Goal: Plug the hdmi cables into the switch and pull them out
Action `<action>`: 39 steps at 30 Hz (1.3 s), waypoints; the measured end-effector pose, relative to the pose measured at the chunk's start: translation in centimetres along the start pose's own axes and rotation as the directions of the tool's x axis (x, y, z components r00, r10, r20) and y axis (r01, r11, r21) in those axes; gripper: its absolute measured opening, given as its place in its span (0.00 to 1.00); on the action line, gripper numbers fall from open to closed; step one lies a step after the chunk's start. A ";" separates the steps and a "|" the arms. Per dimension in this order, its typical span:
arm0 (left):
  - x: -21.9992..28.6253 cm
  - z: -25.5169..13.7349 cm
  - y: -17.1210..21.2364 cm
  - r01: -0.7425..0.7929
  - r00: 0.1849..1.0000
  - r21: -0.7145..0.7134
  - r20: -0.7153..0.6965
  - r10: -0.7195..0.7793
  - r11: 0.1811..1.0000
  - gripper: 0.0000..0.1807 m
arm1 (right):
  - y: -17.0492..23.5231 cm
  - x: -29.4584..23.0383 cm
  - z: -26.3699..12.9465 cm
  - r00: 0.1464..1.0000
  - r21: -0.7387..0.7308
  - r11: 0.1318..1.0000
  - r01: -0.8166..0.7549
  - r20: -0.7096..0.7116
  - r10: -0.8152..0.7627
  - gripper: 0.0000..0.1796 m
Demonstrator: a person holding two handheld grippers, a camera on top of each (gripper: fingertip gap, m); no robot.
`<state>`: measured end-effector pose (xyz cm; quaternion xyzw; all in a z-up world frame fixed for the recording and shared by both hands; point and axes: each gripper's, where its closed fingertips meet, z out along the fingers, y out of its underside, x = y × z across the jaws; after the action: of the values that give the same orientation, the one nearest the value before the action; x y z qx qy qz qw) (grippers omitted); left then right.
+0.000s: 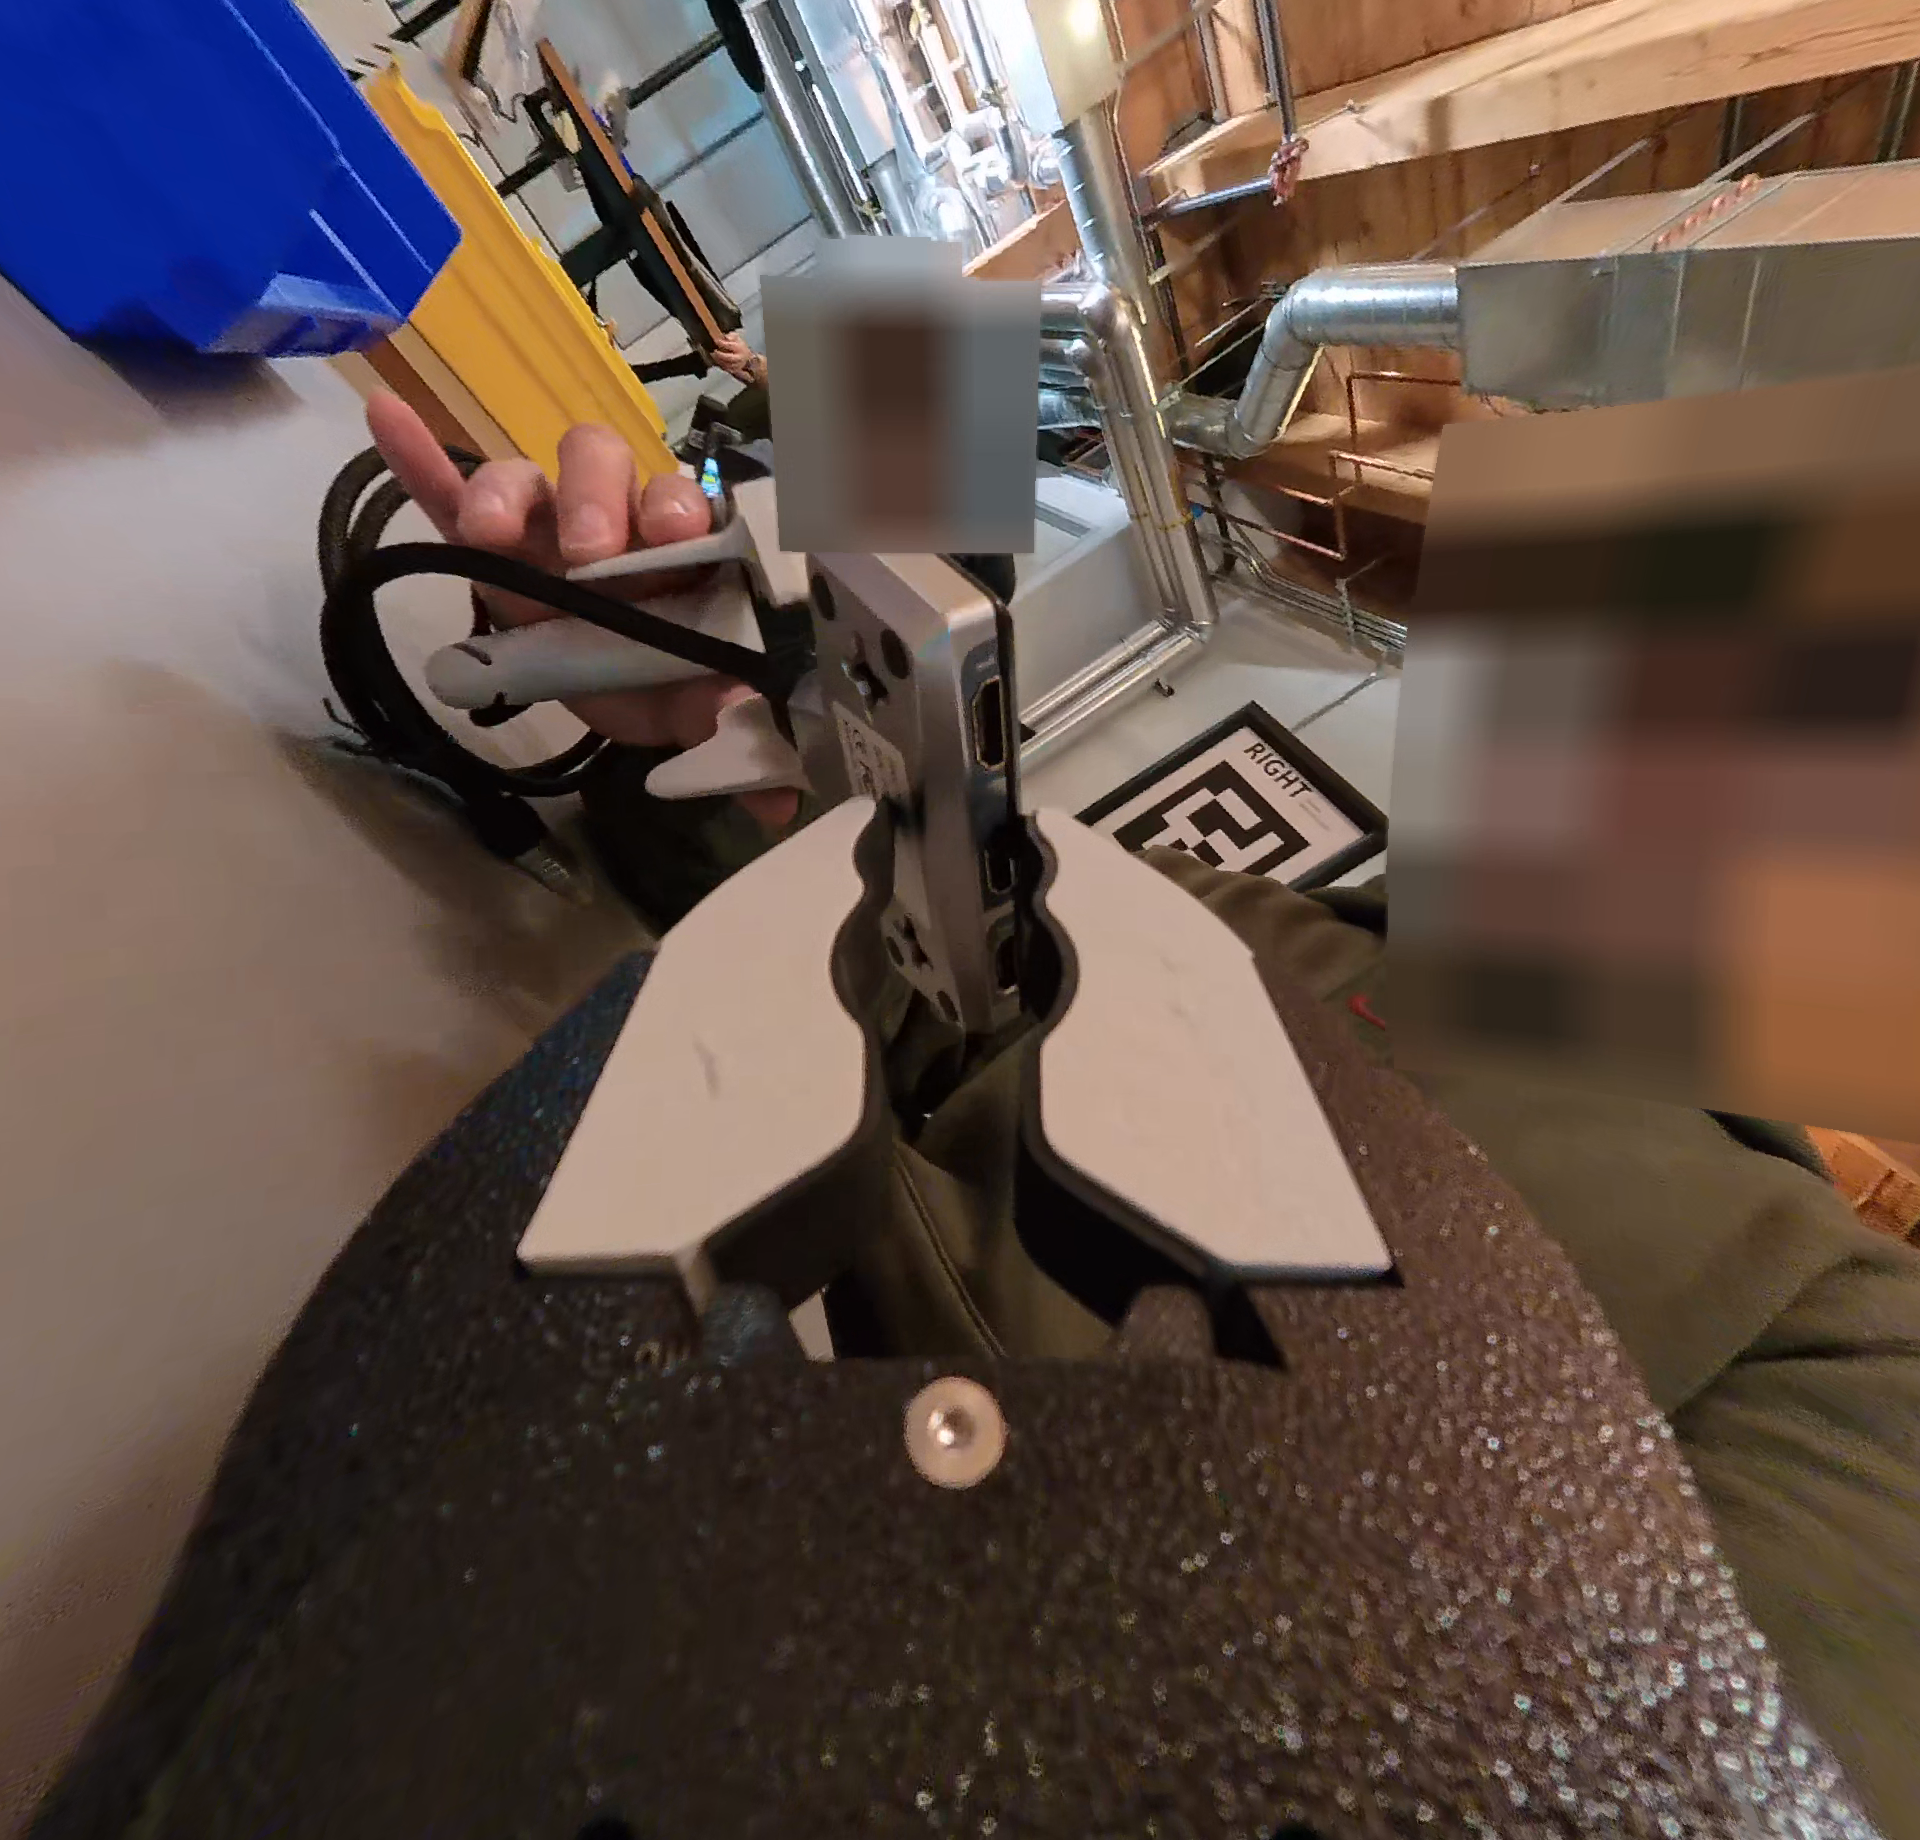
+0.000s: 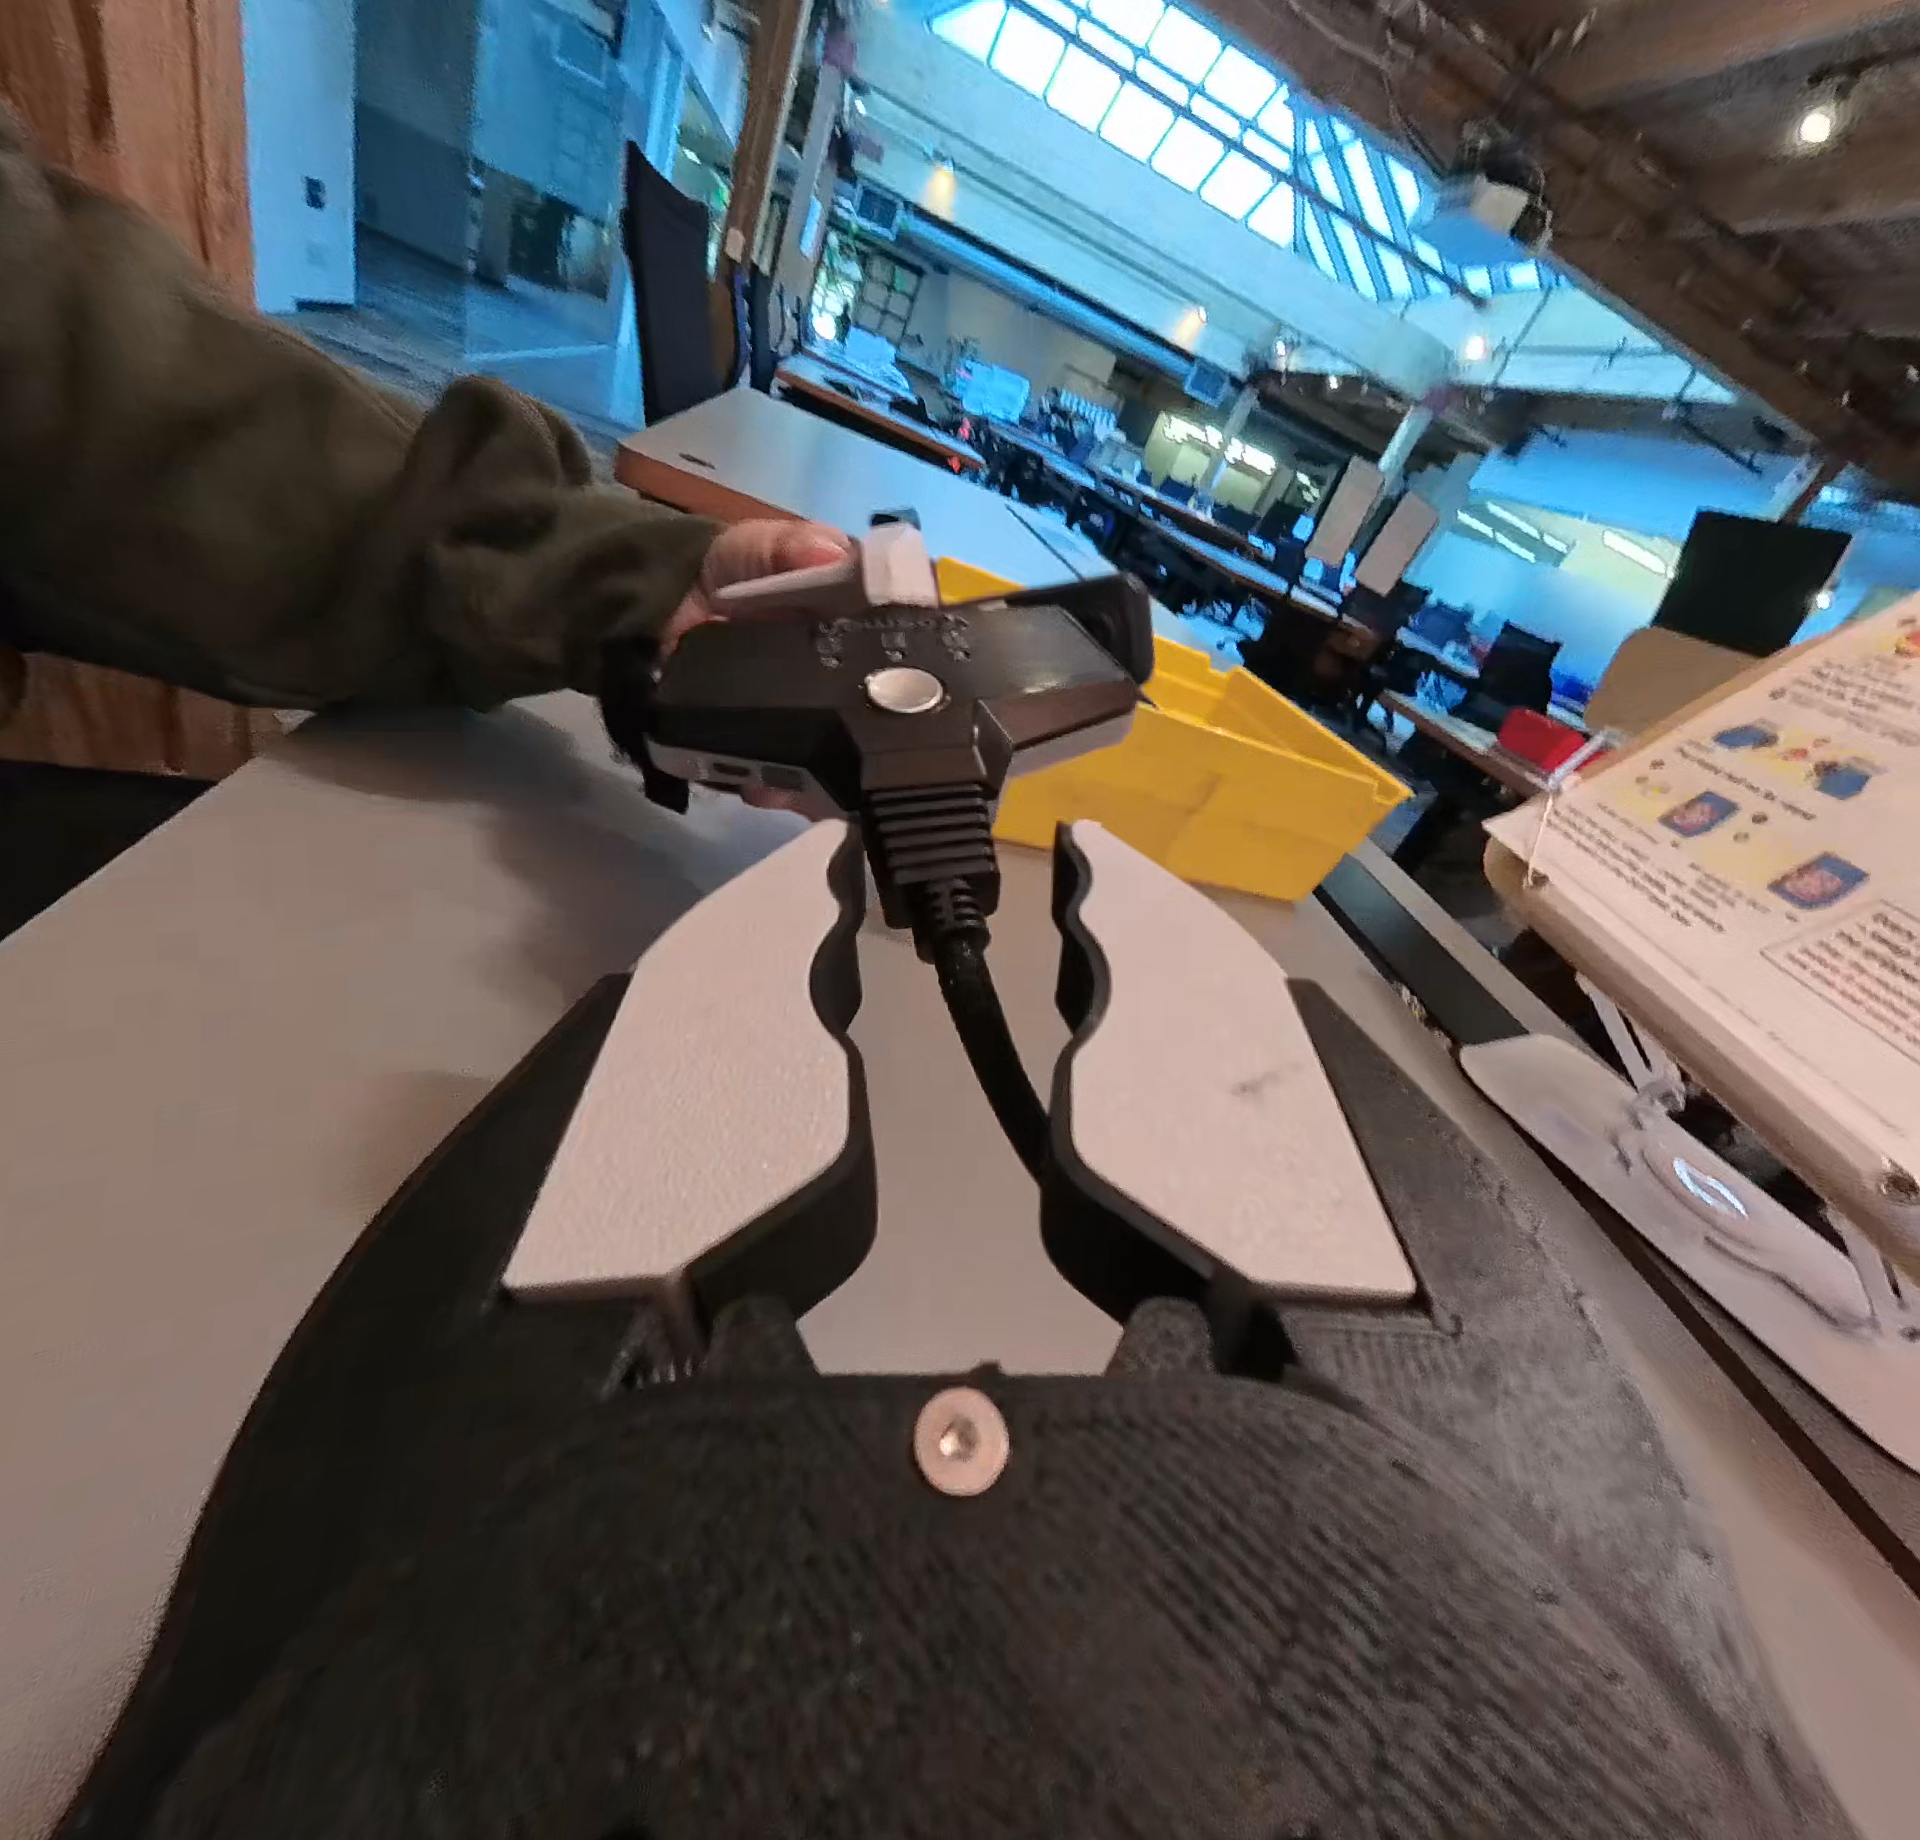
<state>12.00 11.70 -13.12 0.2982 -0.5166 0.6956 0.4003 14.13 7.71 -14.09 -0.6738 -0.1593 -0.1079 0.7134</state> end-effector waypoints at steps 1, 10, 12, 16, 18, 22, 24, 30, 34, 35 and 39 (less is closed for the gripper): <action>0.1 0.0 -0.1 -0.001 1.000 0.001 -0.011 0.001 1.000 0.12 | -0.2 -0.3 0.0 1.000 0.015 1.000 0.004 0.018 -0.004 0.17; -1.7 -1.4 -2.8 -0.052 0.984 0.112 0.175 0.032 0.992 0.11 | 1.9 0.7 1.0 0.998 -0.037 0.999 -0.007 -0.062 0.005 0.12; -2.5 -2.1 -3.3 -0.123 0.946 0.128 0.315 0.077 0.984 0.14 | 2.5 1.2 1.2 0.996 -0.079 0.997 -0.017 -0.090 0.010 0.12; -3.5 -2.8 -2.5 -0.193 0.841 0.036 0.521 0.146 0.981 0.19 | 3.3 1.0 1.7 0.996 -0.105 0.994 -0.022 -0.091 0.012 0.12; -4.7 -2.8 -1.2 -0.176 0.776 -0.067 0.604 0.180 0.982 0.27 | 3.8 0.6 2.0 0.998 -0.120 0.992 -0.027 -0.068 0.019 0.13; -4.7 -1.5 -0.5 -0.200 0.768 -0.110 0.599 0.225 0.974 0.15 | 4.0 -0.2 2.4 0.999 -0.115 0.993 -0.030 -0.032 0.027 0.12; -4.1 -0.8 -0.9 -0.120 0.849 0.009 0.519 0.098 0.993 0.13 | 3.4 0.0 2.1 0.997 -0.059 0.995 -0.077 -0.033 0.075 0.12; -3.7 0.7 -1.4 0.099 0.955 0.277 0.244 -0.170 0.956 0.12 | 1.3 0.6 0.7 0.988 0.140 0.978 -0.152 -0.016 0.156 0.12; -4.1 0.6 -2.2 0.113 0.952 0.359 0.227 -0.205 0.926 0.12 | 1.5 1.6 0.6 0.987 0.134 0.985 -0.109 -0.100 0.123 0.13; -4.1 0.7 -2.3 0.110 0.950 0.361 0.235 -0.205 0.926 0.12 | 1.6 1.6 0.6 0.987 0.135 0.985 -0.109 -0.104 0.123 0.14; -3.8 0.9 -2.5 0.080 0.939 0.340 0.290 -0.186 0.937 0.12 | 1.6 1.7 0.6 0.987 0.134 0.985 -0.111 -0.103 0.125 0.13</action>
<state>16.06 10.29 -14.87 0.5024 -0.4318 0.6844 0.3044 16.24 8.48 -14.90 -0.6281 -0.0858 -0.0922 0.7679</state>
